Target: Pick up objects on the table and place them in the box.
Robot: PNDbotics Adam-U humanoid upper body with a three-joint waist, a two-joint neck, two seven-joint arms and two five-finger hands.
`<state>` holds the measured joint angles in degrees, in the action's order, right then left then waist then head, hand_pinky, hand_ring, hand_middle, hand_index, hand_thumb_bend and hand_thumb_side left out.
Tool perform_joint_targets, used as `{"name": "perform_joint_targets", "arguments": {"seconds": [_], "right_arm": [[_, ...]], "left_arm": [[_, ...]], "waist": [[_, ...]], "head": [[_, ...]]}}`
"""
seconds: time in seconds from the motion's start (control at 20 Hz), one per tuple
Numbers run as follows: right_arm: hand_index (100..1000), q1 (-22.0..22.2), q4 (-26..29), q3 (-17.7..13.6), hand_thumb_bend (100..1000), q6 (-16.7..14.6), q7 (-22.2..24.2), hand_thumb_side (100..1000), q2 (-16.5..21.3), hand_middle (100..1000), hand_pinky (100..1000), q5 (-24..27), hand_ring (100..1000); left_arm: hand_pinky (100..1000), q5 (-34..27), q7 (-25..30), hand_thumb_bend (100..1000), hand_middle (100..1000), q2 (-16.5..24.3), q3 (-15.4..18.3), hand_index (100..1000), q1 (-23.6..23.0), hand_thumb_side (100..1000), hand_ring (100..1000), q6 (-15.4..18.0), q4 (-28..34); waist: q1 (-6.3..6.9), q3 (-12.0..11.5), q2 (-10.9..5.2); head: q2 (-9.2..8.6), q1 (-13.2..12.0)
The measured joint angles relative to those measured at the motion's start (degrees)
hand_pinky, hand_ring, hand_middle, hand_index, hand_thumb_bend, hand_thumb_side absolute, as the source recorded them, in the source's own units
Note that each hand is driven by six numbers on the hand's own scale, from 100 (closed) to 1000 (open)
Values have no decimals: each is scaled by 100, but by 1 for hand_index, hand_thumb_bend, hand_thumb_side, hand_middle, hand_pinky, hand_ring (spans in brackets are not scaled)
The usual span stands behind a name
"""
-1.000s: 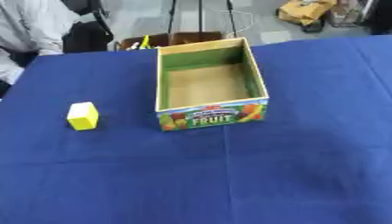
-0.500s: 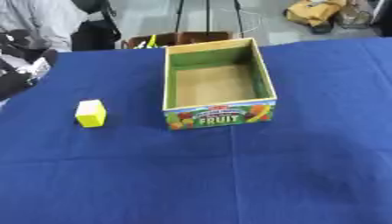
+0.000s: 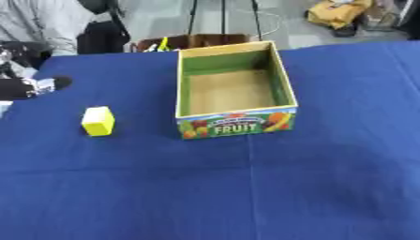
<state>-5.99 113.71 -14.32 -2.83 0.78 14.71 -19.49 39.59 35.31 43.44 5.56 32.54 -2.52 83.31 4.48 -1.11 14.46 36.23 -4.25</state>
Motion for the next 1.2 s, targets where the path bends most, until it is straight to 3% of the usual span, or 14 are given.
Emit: {"name": "perform_joint_targets", "arguments": {"seconds": [0.15,0.25,0.3,0.45,0.8,1.2], "right_arm": [[742,3,0,23,100,-12,12,836,3,613,737,-3,881],[742,15,0,26,100,-18,18,836,4,613,738,-5,881],[742,25,0,26,100,-20,20,837,4,613,738,-6,882],[741,33,0,38,100,-24,30,837,4,613,738,-7,882],[741,43,0,60,100,-36,56,836,5,612,738,-9,883],[740,41,0,94,100,-43,91,834,5,611,738,-10,883]], "left_arm": [[722,99,389,656,903,120,-104,1000,181,707,831,211,-334],[719,160,643,567,899,160,-182,999,334,670,829,340,-531],[717,182,742,476,899,164,-218,993,397,650,824,397,-614],[720,219,1019,397,905,164,-340,994,586,619,824,545,-879],[730,439,1568,433,919,135,-684,1000,1006,576,828,888,-1401],[728,732,1630,473,921,-77,-1060,1000,1261,538,813,1364,-2064]], "waist": [[3,8,0],[7,30,0],[12,40,0],[28,65,0],[29,114,2],[26,183,36]], "head": [[0,-40],[0,-78],[0,-109],[0,-250],[-2,-417],[-48,-344]]}}
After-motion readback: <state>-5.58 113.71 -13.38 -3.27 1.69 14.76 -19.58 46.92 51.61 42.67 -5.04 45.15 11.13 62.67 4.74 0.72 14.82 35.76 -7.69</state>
